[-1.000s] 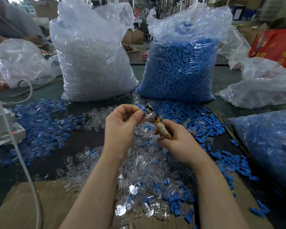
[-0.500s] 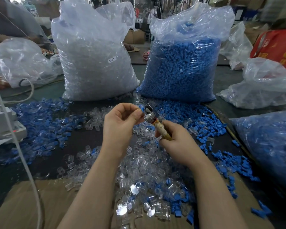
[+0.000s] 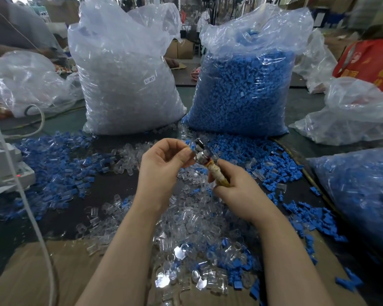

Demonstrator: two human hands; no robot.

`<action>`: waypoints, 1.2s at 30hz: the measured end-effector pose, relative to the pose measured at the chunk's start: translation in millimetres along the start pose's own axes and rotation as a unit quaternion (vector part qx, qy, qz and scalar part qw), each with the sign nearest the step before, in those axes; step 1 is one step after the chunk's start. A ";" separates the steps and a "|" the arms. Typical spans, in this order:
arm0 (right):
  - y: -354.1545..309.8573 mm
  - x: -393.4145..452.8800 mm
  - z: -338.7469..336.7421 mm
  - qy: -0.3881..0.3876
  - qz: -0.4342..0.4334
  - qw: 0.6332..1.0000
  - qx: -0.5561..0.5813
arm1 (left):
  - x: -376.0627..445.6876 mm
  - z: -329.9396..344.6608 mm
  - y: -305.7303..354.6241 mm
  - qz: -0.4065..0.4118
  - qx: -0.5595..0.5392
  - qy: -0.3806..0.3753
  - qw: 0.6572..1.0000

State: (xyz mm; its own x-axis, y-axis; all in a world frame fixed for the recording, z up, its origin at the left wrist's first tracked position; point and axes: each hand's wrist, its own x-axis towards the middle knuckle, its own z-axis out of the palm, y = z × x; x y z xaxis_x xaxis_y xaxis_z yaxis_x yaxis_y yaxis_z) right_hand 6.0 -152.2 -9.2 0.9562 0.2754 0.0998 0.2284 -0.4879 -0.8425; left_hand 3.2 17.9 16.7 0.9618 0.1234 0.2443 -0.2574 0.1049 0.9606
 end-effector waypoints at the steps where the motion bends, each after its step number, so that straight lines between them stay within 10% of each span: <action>1: 0.2 0.0 0.1 0.003 -0.001 1.000 -0.004 | -0.2 0.2 0.3 0.001 0.003 0.000 1.000; 16: 1.7 1.5 0.3 0.074 0.019 0.996 -0.047 | 7.3 -24.6 -1.3 -0.051 0.056 0.088 0.993; 25: 14.5 3.1 -5.6 0.172 0.061 0.979 -0.090 | 9.1 -107.8 -17.4 -0.131 0.556 0.269 0.775; 36: 19.5 4.6 -8.1 0.213 0.125 0.960 -0.133 | 10.9 -102.3 -23.4 -0.168 0.583 0.194 0.770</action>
State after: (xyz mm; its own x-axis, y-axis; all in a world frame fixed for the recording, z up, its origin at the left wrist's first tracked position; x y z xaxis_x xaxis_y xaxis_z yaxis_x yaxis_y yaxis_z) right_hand 16.3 -167.2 -20.9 0.9627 -0.2129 0.1671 -0.0326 -0.7039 -0.7095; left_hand 10.2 117.7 -16.7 0.7971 0.5927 0.1153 0.4770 -0.7352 0.4815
